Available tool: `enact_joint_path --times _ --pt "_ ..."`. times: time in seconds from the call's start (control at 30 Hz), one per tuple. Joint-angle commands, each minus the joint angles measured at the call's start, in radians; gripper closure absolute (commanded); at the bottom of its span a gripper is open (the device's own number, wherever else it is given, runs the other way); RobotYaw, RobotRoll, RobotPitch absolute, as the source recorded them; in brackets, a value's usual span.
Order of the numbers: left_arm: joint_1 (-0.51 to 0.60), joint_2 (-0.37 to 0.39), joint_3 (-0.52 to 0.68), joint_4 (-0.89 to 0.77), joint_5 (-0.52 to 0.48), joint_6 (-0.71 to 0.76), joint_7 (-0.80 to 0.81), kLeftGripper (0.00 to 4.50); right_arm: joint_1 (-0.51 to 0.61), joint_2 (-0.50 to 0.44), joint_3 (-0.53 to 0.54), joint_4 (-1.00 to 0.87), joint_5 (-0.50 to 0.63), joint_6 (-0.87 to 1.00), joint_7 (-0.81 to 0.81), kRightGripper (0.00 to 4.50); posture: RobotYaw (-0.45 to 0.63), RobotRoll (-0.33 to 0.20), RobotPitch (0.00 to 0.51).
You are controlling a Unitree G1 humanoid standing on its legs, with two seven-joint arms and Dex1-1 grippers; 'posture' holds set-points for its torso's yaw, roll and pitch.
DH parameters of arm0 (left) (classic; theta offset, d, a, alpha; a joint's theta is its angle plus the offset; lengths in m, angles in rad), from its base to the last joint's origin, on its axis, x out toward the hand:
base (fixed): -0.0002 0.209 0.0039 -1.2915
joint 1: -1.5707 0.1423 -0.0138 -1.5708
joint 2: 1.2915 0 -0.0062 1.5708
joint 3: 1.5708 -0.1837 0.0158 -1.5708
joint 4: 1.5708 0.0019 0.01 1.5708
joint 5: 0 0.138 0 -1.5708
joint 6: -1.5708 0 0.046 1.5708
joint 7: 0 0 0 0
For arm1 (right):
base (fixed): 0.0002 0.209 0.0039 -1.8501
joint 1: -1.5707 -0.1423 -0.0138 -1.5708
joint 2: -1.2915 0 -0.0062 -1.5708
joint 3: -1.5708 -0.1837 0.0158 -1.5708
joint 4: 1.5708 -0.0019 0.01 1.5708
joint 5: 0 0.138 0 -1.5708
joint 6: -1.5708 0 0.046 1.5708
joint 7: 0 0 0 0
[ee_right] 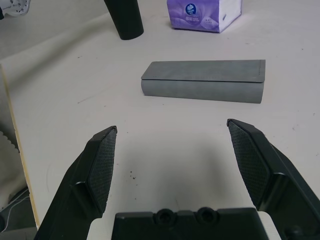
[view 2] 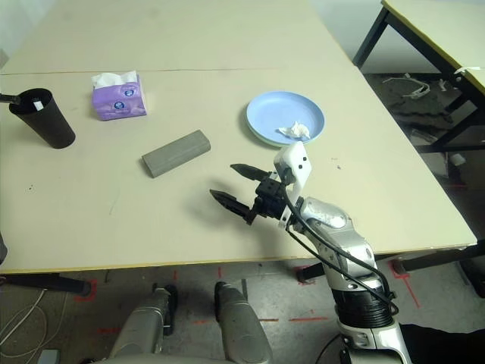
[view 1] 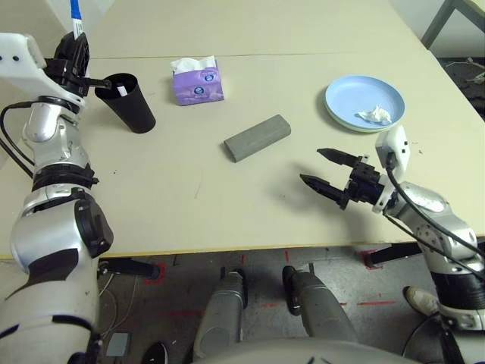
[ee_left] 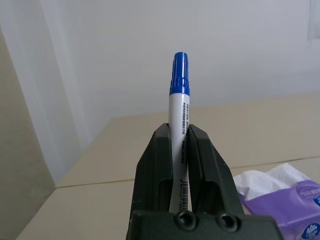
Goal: Organize and tidy the items on the table.
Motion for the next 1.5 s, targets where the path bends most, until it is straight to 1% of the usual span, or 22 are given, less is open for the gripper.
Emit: enact_joint_path --times 0.03,0.6,1.07,1.47,1.5 --pt "0.018 0.010 -0.004 0.007 0.010 -0.009 -0.004 4.19 0.008 0.002 0.000 -0.012 0.004 0.024 -0.015 0.00 -0.15 0.000 0.252" --pt "0.029 0.005 -0.007 0.004 0.005 -0.008 -0.013 4.19 0.018 -0.006 -0.002 -0.043 0.010 0.061 -0.026 0.00 -0.16 0.000 0.274" --pt "-0.017 -0.018 -0.015 0.018 0.011 -0.013 -0.006 4.19 0.026 -0.002 -0.007 -0.068 0.018 0.078 -0.046 0.00 -0.18 0.000 0.274" --pt "-0.008 -0.010 -0.013 0.018 0.012 -0.021 0.001 4.19 0.023 -0.005 -0.010 -0.066 0.019 0.075 -0.043 0.00 -0.18 0.000 0.273" --pt "-0.007 -0.010 -0.014 0.019 0.014 -0.021 0.005 3.84 0.023 -0.005 -0.011 -0.067 0.019 0.076 -0.043 0.00 -0.18 0.000 0.273"
